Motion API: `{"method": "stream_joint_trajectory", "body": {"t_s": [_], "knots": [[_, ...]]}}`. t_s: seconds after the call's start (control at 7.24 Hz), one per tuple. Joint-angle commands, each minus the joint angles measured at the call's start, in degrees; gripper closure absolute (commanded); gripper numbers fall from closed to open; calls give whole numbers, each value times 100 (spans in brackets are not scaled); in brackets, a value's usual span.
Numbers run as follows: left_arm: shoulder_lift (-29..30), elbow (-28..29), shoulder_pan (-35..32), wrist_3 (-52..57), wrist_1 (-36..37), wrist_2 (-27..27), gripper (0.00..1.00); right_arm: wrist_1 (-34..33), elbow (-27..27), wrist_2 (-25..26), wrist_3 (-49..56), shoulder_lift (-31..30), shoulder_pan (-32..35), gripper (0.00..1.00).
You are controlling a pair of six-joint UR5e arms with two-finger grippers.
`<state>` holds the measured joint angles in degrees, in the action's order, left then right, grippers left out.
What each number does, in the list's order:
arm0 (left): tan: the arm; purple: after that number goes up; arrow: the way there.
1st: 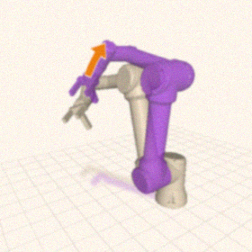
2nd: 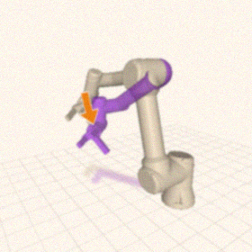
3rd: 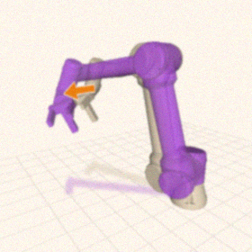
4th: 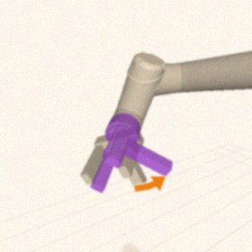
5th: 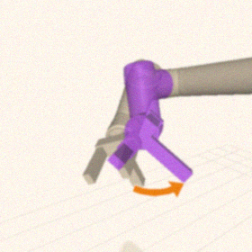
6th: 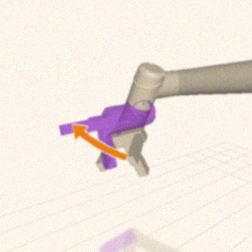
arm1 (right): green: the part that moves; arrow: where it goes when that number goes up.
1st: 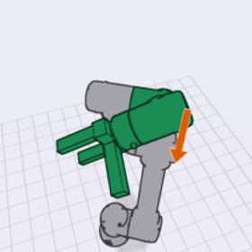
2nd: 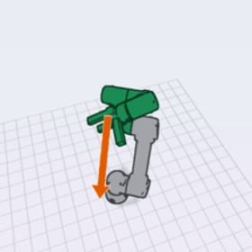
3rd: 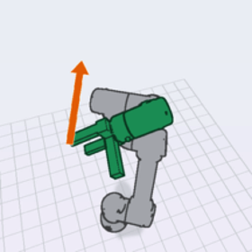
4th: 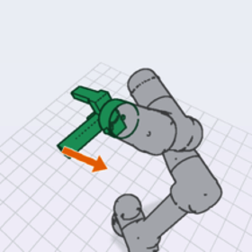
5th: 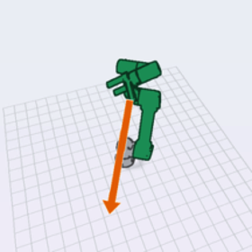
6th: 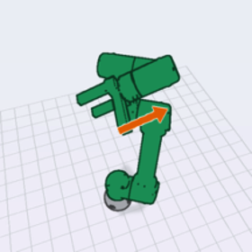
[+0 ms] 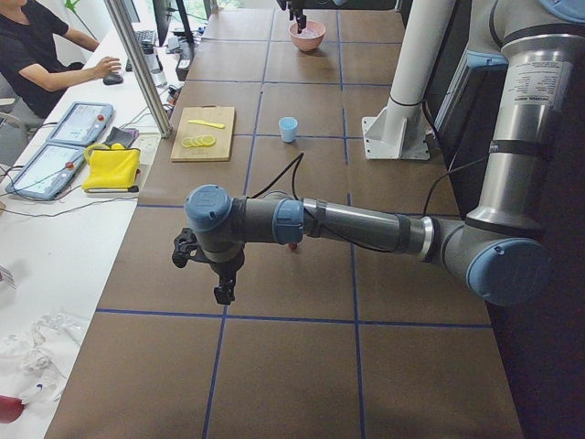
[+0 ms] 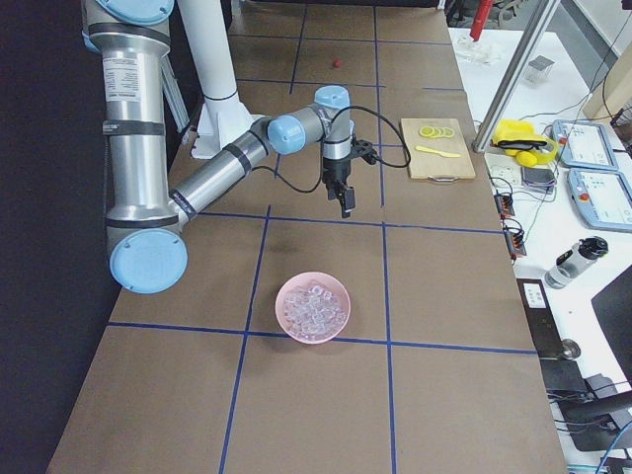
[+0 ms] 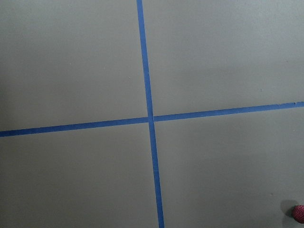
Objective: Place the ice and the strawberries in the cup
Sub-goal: 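Move the right gripper back over the pink bowl of ice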
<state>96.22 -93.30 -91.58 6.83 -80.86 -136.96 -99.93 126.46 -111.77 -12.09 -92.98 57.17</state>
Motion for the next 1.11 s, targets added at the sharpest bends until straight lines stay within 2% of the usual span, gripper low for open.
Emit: {"method": "stream_joint_trajectory", "body": {"t_s": [0.0, 0.41, 0.69, 0.97], "knots": [[-24, -13, 0, 2, 0, 3, 0, 1207, -234, -310, 749, -964, 504, 1], [-25, -13, 9, 2, 0, 3, 0, 2956, -1480, -669, 1130, -1442, 961, 1], [-25, -30, 0, -7, 0, -6, 0, 3005, -1799, -671, 1139, -1434, 1016, 1], [-25, -30, 0, 2, 0, -6, 0, 3005, -2038, -654, 1139, -1381, 1016, 11]]}}
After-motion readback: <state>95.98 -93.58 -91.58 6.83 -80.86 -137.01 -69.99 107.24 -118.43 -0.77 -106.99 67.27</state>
